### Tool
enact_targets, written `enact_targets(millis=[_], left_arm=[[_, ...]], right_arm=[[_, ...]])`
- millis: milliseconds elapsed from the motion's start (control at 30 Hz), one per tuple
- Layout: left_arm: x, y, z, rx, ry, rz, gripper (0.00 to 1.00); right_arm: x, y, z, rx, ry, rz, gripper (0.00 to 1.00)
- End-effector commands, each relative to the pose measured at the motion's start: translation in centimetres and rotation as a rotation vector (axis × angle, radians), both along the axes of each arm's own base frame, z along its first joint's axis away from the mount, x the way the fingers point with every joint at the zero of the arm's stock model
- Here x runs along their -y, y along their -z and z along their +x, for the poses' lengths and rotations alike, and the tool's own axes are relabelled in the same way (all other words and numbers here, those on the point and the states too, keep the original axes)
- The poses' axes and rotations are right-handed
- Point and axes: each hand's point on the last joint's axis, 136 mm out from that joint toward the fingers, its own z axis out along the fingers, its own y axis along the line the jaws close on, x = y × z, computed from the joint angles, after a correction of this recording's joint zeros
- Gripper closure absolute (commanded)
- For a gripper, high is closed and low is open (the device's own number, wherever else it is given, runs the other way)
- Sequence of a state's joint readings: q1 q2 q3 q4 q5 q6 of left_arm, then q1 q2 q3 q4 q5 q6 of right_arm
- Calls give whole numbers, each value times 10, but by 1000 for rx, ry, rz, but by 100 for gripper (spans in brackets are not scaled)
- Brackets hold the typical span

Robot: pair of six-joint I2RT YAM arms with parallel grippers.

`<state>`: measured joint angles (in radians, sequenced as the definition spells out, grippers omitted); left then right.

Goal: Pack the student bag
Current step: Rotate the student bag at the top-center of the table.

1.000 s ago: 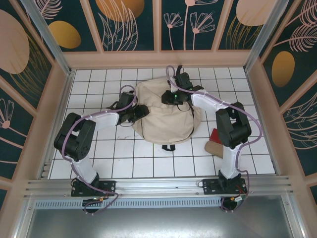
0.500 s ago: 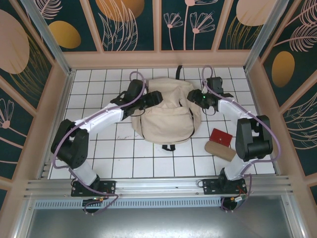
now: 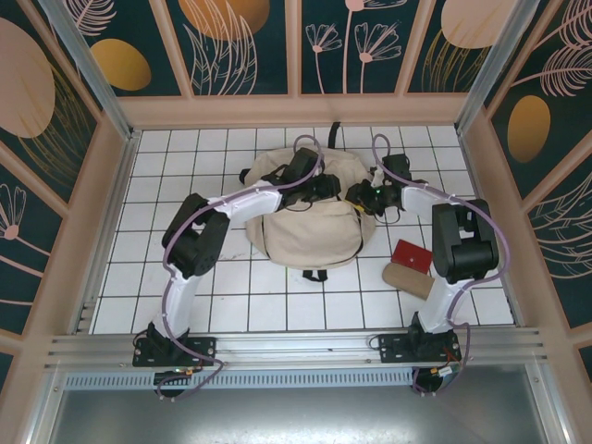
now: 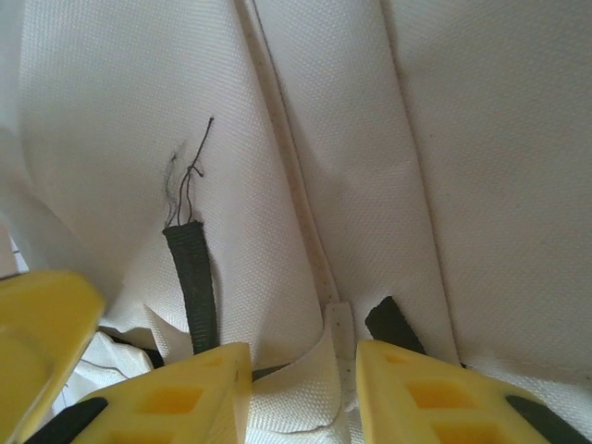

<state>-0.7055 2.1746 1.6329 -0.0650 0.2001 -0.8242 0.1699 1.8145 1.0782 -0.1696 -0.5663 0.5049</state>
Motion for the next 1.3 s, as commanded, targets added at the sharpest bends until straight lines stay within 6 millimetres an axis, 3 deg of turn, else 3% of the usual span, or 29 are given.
enact_targets(millis=[0, 267, 467, 600, 700, 800, 933, 1000, 1100, 1267], left_arm=[[9, 5, 6, -29, -11, -4, 60], [4, 42, 5, -133, -40, 78, 62], [4, 56, 3, -181, -42, 105, 67], [5, 65, -1, -193, -13, 116, 76], [-4, 60, 0, -165, -29, 154, 76], [-29, 49, 7, -118, -92, 233, 76], [-64, 27, 8, -71, -159, 269, 75], [-74, 16, 5, -56, -159, 261, 71], [-73, 3, -4, -43, -102, 252, 66], [-65, 9, -25, -72, -4, 246, 65]], right_arm=[[-9, -8, 5, 24, -37, 62, 67], [-17, -4, 0, 13, -73, 117, 84], [-17, -1, -1, 10, -80, 110, 88], [-20, 2, -3, 11, -94, 112, 90], [-26, -6, -2, 43, -106, 167, 93], [-38, -21, -4, 71, -125, 221, 100], [-65, -33, -20, 67, -206, 277, 100], [-75, -28, -30, 47, -229, 263, 100], [-78, -6, -42, 7, -221, 192, 100], [-89, 24, -59, -36, -230, 186, 100]])
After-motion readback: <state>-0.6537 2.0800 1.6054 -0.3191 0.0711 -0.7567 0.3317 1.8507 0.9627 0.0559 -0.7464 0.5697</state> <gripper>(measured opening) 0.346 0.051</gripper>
